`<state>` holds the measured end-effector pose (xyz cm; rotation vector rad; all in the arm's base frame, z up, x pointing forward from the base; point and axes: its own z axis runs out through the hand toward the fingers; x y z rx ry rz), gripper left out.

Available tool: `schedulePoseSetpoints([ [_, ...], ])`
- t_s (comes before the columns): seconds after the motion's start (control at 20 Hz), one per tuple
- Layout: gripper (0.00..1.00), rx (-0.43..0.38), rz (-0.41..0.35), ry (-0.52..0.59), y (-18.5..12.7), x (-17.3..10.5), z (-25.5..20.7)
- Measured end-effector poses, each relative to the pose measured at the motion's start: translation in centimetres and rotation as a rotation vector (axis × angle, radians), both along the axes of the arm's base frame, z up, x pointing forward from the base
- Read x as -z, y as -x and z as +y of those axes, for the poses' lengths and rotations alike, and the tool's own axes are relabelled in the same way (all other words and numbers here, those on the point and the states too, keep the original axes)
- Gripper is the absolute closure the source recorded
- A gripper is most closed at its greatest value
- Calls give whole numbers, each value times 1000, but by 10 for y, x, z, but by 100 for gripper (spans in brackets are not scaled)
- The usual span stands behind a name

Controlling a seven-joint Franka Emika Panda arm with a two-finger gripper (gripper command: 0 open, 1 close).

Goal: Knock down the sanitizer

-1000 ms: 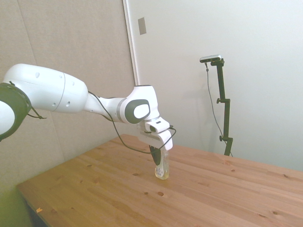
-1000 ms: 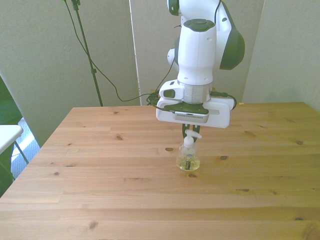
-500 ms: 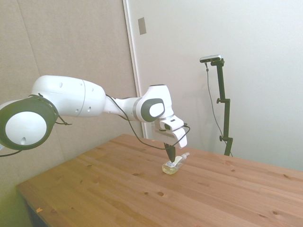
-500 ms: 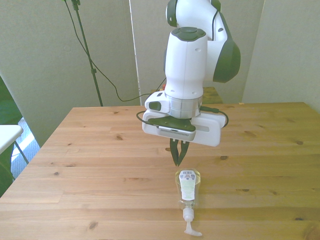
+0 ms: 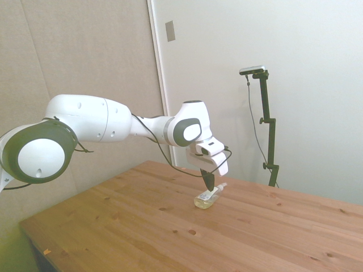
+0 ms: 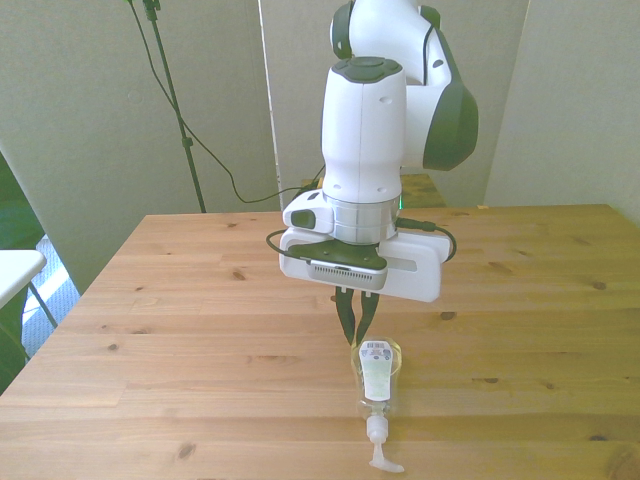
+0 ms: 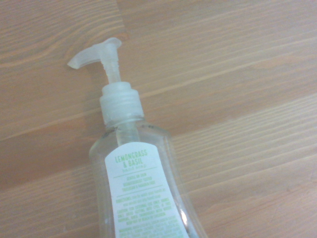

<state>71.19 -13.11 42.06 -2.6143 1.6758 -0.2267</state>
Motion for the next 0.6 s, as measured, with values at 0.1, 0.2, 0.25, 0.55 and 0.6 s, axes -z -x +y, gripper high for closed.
schedulePoseSetpoints([
  [0.1, 0, -5, -3, -1, 1, -2, 2],
  [0.2, 0, -11, -7, -2, 5, -5, 3],
  [0.25, 0, -15, -8, -4, 7, -7, 5],
  [0.55, 0, -45, -4, -17, 36, -15, 27],
  [0.6, 0, -52, -2, -19, 43, -17, 31],
])
